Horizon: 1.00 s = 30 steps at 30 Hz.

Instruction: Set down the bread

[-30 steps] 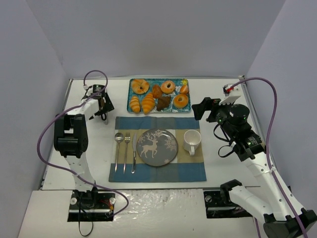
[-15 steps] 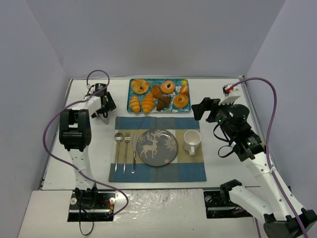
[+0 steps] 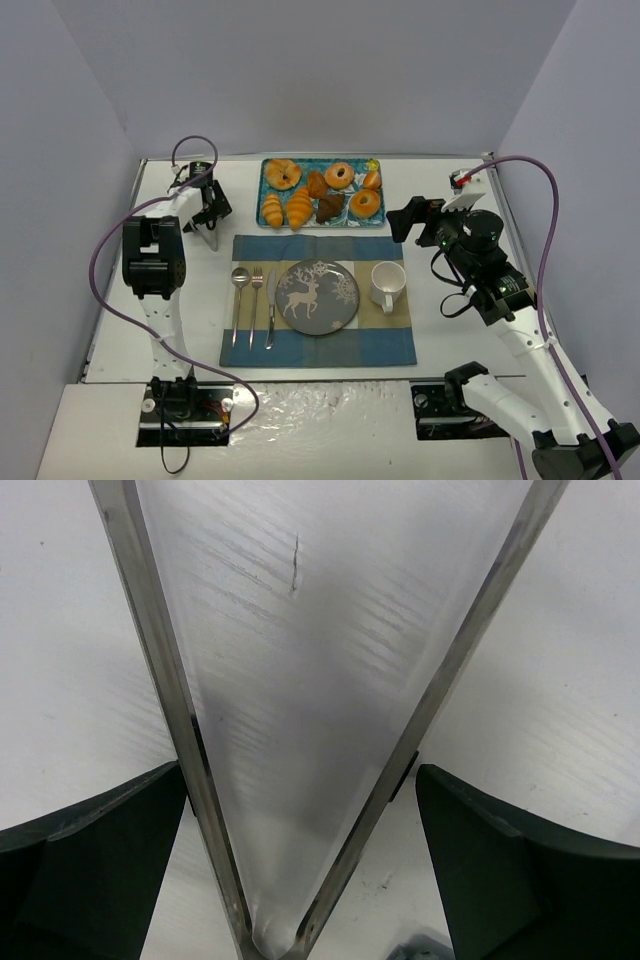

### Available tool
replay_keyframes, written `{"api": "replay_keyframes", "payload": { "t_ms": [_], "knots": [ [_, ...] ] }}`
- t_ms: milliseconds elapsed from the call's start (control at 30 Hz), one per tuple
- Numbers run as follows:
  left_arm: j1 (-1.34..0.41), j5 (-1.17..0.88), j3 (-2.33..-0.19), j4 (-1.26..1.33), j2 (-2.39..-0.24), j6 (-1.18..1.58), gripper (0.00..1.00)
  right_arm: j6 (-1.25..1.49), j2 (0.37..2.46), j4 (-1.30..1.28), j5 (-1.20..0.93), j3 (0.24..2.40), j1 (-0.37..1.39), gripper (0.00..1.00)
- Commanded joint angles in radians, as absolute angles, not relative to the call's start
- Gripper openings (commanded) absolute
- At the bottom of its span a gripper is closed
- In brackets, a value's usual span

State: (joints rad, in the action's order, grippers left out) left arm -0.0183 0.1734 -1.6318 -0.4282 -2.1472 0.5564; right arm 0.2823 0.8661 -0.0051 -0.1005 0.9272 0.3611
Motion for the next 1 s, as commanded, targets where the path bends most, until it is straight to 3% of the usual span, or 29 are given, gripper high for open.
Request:
{"api": "replay_keyframes", "payload": {
  "t_ms": [0,567,767,900,967],
  "knots": [
    [-0.005,0.181,-1.687,-0.451,-2.129,0.564,0.95,0.264,0.865,0.063,-0.101,0.951,0.367,1.00],
    [0.027,0.163,-1.701,-0.456,-2.164,0.569,0.91,0.262,0.863,0.059,-0.100,0.948,0.368,1.00],
    [0.026,0.138,-1.695,-0.449,-2.168,0.569,0.74,0.265,0.860,0.057,-0.096,0.946,0.371,1.00],
    [0.024,0.113,-1.691,-0.444,-2.167,0.570,0.45,0.264,0.854,0.055,-0.091,0.946,0.373,1.00],
    [0.015,0.116,-1.678,-0.441,-2.150,0.572,0.39,0.263,0.853,0.055,-0.089,0.945,0.374,1.00]
  ]
}}
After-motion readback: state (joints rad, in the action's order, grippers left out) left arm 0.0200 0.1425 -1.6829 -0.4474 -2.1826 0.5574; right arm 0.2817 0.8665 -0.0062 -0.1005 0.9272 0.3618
